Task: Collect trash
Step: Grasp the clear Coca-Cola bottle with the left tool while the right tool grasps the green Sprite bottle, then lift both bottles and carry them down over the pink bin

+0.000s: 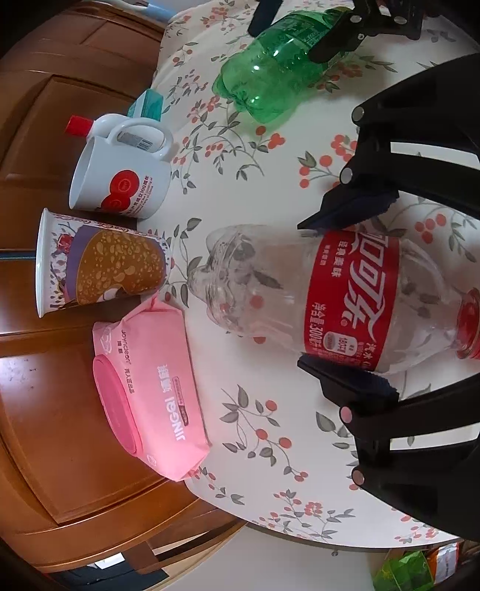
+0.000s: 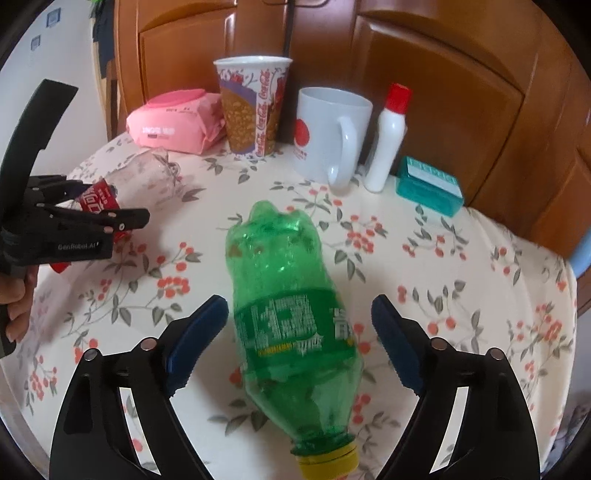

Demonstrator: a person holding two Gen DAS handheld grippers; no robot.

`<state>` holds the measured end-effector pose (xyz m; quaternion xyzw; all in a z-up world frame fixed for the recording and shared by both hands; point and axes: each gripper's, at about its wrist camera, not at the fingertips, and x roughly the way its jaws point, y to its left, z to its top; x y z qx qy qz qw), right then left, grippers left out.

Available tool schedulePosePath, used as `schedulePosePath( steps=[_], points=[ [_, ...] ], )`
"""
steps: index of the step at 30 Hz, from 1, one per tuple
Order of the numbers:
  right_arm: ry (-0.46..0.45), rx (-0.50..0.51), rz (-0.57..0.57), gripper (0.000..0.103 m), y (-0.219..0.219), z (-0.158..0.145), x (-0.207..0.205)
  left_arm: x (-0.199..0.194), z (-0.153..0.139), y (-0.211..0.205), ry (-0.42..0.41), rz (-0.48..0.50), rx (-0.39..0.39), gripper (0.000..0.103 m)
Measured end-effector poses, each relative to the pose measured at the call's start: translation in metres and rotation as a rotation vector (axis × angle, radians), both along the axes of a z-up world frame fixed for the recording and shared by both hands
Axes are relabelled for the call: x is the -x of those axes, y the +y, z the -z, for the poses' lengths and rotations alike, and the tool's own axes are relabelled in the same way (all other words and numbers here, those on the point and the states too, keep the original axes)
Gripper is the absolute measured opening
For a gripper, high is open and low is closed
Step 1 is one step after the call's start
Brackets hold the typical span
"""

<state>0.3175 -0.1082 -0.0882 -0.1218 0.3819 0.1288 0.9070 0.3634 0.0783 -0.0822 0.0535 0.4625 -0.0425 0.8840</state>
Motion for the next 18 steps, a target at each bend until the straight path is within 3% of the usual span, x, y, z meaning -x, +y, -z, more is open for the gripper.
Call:
schedulePosePath(
  steps=[7,11,18],
  points=[
    [0.050,-0.009,-0.018,0.081,0.003,0.009,-0.018,-0.001,0.001,-0.005,-0.001,0.013,-0.015,0.066],
    [0.065,-0.002,-0.028,0.070,0.006,0.014,-0.020,-0.004,0.002,-0.006,0.005,0.014,-0.011,0.066],
    [0.045,-0.021,-0.030,0.068,0.005,0.014,-0.016,-0.002,0.007,-0.008,0.002,0.020,0.018,0.062]
  ],
)
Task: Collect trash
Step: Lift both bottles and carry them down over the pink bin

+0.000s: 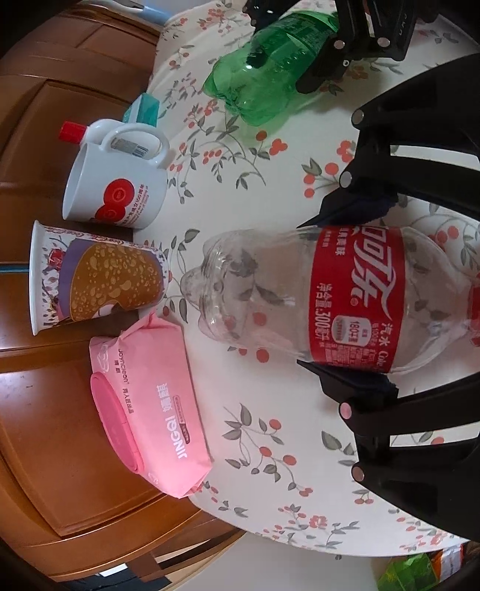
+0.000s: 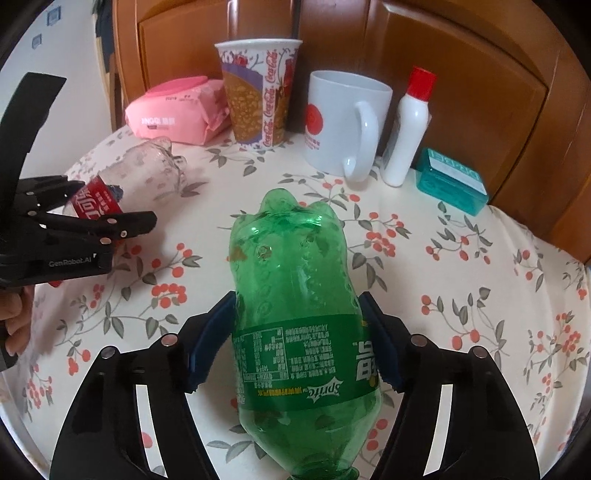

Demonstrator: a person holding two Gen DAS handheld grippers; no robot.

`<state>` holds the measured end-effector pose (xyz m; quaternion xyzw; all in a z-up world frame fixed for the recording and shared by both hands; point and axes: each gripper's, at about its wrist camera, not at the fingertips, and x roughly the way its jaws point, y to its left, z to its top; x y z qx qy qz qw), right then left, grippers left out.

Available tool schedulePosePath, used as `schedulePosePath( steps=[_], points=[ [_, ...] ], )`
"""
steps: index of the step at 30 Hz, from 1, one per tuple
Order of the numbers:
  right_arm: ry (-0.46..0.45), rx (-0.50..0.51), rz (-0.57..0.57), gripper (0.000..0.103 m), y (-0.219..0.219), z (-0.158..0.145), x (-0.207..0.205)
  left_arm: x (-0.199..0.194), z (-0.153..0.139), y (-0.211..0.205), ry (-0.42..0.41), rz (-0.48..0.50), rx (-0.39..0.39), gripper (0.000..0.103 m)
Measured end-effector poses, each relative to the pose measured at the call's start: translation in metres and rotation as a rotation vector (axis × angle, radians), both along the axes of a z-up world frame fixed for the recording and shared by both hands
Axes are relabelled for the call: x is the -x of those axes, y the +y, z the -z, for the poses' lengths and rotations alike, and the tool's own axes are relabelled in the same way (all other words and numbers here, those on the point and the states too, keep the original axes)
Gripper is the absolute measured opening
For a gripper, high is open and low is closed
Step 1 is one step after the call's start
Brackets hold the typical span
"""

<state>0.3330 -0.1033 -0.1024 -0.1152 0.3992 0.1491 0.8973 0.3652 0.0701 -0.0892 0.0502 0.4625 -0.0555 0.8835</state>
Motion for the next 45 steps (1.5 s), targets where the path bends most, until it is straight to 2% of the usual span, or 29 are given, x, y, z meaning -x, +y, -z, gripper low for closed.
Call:
schedulePosePath(
  steps=[10,22,45],
  points=[
    [-0.020,-0.029,-0.001,0.068,-0.005,-0.009,0.021,0.027,-0.008,0.000,-0.028,0.009,0.023,0.062],
    [-0.032,-0.108,0.002,0.067,-0.015,-0.027,0.058,0.079,-0.032,-0.011,-0.075,0.052,0.047,0.062],
    [-0.098,-0.165,-0.058,0.066,-0.008,-0.058,0.138,0.175,-0.063,-0.020,-0.136,0.100,0.077,0.062]
  ],
)
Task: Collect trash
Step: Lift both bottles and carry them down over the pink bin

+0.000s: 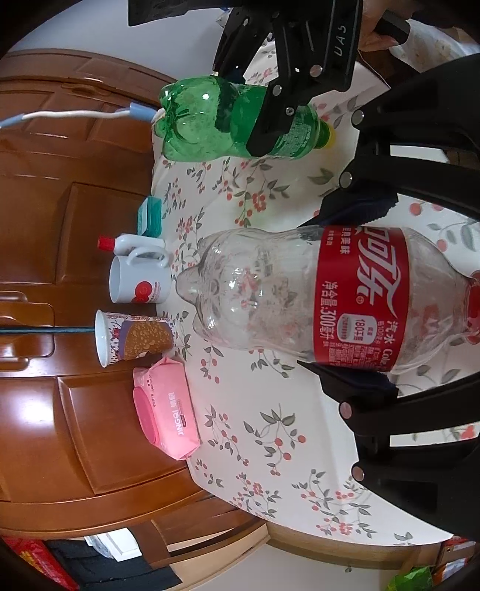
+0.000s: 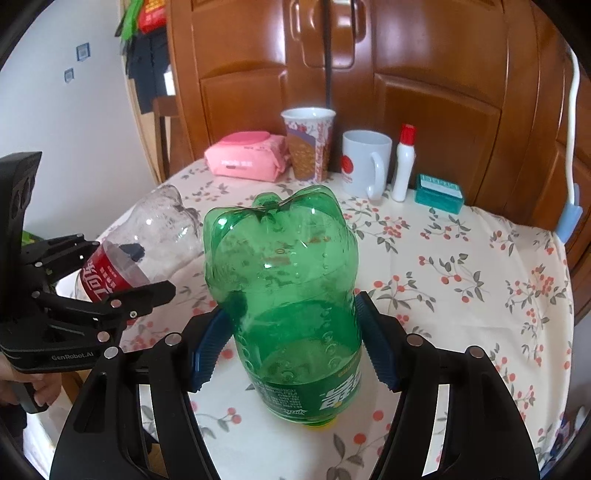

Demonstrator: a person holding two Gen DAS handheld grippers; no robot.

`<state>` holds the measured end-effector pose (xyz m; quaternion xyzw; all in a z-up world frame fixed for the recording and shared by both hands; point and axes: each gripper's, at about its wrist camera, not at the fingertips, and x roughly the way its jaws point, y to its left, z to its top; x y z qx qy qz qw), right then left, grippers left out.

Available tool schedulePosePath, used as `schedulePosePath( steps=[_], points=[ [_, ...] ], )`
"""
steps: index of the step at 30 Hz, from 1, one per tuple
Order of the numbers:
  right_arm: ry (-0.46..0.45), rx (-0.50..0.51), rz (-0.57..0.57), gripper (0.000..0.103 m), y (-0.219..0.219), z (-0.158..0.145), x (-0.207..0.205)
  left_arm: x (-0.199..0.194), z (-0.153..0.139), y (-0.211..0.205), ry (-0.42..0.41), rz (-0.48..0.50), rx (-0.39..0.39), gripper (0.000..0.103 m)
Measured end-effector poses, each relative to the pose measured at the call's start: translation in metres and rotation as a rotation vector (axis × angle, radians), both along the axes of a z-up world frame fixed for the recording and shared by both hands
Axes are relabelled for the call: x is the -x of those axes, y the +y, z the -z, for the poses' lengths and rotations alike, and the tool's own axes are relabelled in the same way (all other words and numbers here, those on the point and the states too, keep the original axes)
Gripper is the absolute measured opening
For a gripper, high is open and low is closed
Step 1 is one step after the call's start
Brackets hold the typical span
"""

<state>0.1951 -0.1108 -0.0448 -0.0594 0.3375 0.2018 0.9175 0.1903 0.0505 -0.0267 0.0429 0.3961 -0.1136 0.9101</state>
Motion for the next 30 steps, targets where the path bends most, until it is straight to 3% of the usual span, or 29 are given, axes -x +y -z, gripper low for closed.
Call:
schedulePosePath(
  steps=[12,19,30],
  points=[
    [-0.034,-0.015,-0.024,0.066,0.001,-0.012,0.065,0.057,-0.009,0.001,-0.018,0.015,0.010,0.062],
    [-0.027,-0.044,-0.045,0.066,0.001,-0.003,0.126,0.115,-0.003,0.001,-0.019,0.037,0.011,0.062],
    [0.050,-0.055,-0.095,0.066,0.016,0.062,0.215,0.212,0.046,0.004,0.027,0.051,0.002,0.062]
  ],
)
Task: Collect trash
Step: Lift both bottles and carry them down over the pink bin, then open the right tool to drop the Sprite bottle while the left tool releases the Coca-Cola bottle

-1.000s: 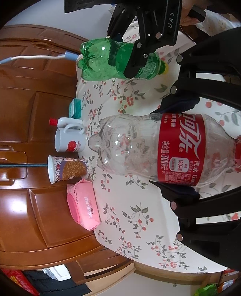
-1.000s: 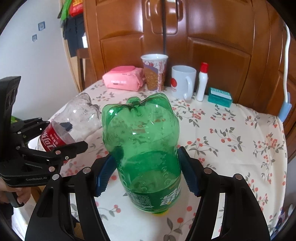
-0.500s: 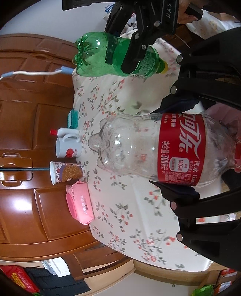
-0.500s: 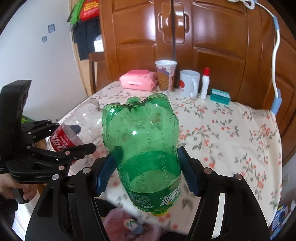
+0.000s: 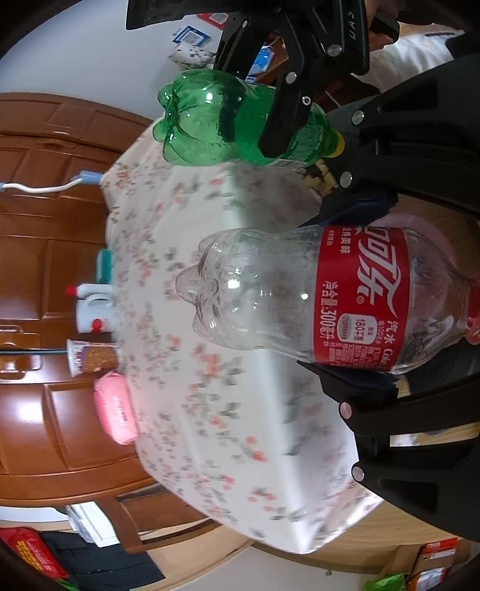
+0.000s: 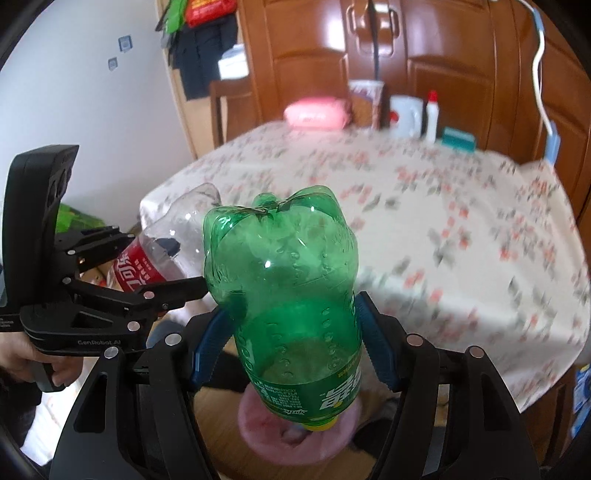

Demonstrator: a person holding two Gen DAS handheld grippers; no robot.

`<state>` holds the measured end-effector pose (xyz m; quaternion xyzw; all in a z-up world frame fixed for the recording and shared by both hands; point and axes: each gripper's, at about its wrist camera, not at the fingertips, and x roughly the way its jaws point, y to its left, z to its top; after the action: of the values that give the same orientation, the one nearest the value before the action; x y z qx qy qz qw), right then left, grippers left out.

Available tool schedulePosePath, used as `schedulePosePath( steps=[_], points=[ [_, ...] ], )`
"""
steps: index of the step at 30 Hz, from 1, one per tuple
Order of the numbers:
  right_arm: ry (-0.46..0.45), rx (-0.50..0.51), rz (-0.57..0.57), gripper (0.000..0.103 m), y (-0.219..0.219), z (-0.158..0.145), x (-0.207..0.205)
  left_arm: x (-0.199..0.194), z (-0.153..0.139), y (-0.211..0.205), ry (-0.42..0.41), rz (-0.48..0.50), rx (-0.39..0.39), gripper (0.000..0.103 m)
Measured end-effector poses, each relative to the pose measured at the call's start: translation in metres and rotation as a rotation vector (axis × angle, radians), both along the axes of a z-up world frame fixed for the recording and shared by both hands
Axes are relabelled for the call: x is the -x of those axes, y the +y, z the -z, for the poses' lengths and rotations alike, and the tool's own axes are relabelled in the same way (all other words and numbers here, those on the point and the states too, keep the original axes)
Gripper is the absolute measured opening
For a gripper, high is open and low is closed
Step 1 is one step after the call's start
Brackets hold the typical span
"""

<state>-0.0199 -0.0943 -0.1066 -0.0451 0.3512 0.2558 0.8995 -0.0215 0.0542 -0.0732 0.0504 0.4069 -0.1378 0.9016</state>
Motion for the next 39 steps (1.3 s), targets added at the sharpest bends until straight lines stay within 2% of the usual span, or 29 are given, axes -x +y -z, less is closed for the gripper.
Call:
schedulePosePath(
  steps=[5,11,20,25,32,39],
  points=[
    [0.070,-0.004,-0.017,0.066,0.010,0.047,0.015,0.027,0.037,0.002,0.043,-0.015,-0.024,0.062],
    [0.177,0.018,-0.021,0.066,0.022,0.117,0.017,0.037,0.087,0.004,0.123,-0.024,-0.033,0.062],
    [0.320,0.079,0.007,0.066,0.025,0.213,-0.011,0.017,0.189,0.007,0.292,-0.044,-0.063,0.062],
    [0.393,0.093,0.017,0.066,0.020,0.260,-0.026,0.005,0.235,0.006,0.363,-0.055,-0.072,0.062],
    [0.508,0.132,0.016,0.066,0.030,0.323,-0.054,-0.012,0.286,0.006,0.458,-0.070,-0.091,0.062],
    [0.586,0.153,0.011,0.066,0.034,0.364,-0.067,-0.023,0.311,0.008,0.513,-0.086,-0.104,0.062]
  ],
)
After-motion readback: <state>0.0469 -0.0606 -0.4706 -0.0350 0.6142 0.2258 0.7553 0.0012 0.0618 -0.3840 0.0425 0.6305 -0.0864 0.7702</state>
